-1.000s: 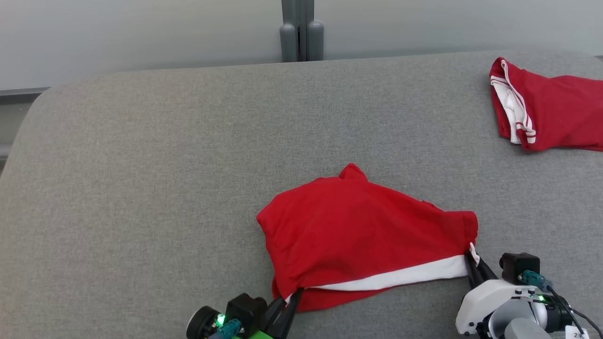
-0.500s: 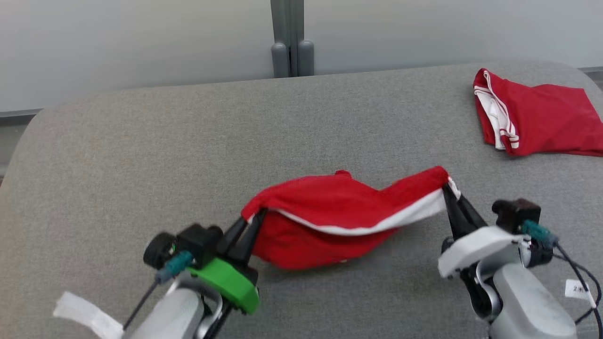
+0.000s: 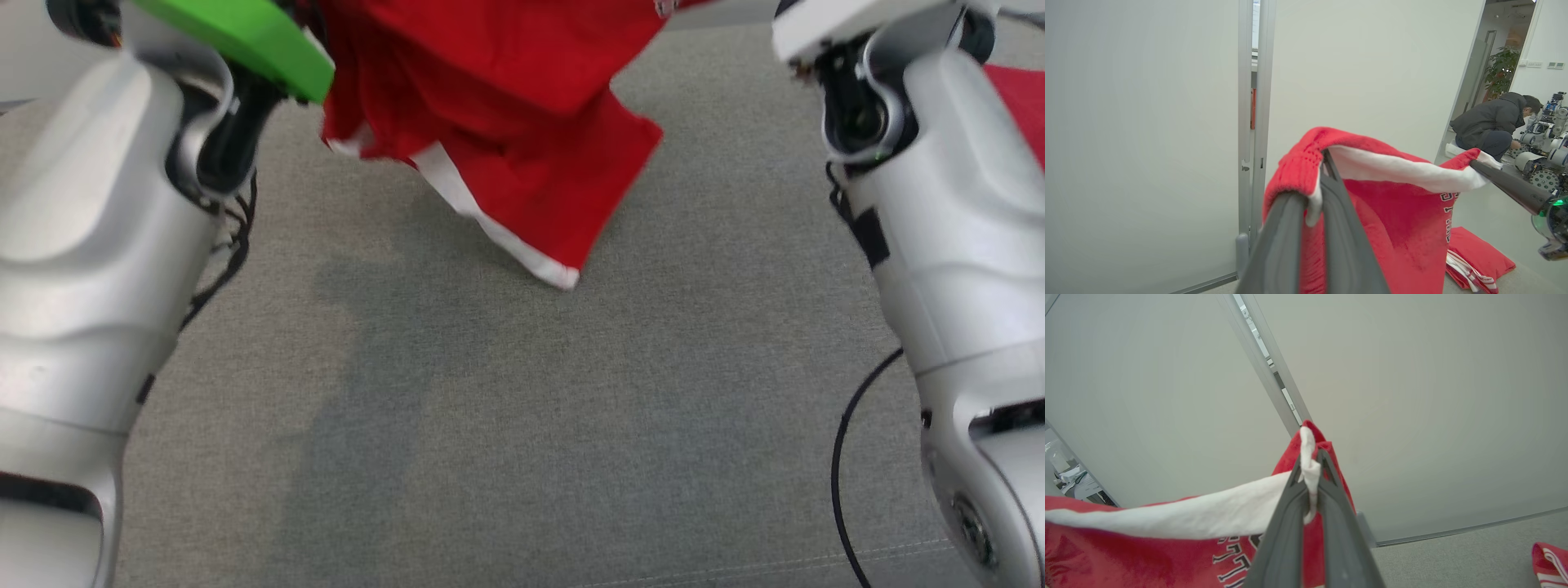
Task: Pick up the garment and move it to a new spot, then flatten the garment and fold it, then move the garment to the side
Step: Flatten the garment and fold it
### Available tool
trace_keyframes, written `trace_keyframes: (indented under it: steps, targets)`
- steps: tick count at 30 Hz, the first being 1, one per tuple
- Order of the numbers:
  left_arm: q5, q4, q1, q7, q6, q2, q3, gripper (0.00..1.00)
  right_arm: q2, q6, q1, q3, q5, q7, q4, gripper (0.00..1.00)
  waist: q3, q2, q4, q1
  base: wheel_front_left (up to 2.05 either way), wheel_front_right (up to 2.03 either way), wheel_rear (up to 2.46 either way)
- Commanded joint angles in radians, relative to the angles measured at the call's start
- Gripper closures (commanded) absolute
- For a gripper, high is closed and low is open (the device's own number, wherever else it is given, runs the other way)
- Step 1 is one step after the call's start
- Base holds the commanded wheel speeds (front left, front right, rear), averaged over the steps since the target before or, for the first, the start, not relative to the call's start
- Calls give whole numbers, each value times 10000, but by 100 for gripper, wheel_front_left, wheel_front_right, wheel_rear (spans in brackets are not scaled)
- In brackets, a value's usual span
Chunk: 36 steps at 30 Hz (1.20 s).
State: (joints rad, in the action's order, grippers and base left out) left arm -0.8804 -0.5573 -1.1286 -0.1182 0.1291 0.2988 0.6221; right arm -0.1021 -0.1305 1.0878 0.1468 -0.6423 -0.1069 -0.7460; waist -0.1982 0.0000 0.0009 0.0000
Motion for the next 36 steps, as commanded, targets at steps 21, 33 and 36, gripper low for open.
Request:
trace_keyframes:
  steps: [21,33,36]
  targets:
    - [-2162,-957,-1580,-1412,27,605,2193,100,210,-4,2246,1252,-411,-1277,-2415,100,-1664,0,-471,0,0,0,0]
    - [-222,1253,4521,-1468,-34,267,795,100,-1364,-4,-3947,2775,-1704,-1574,386,100,47,0,-300,0,0,0,0]
    - [472,1664,6128,-1467,-77,77,619,100,-1643,-4,-5510,2818,-1930,-1583,1042,100,608,0,-283,0,0,0,0]
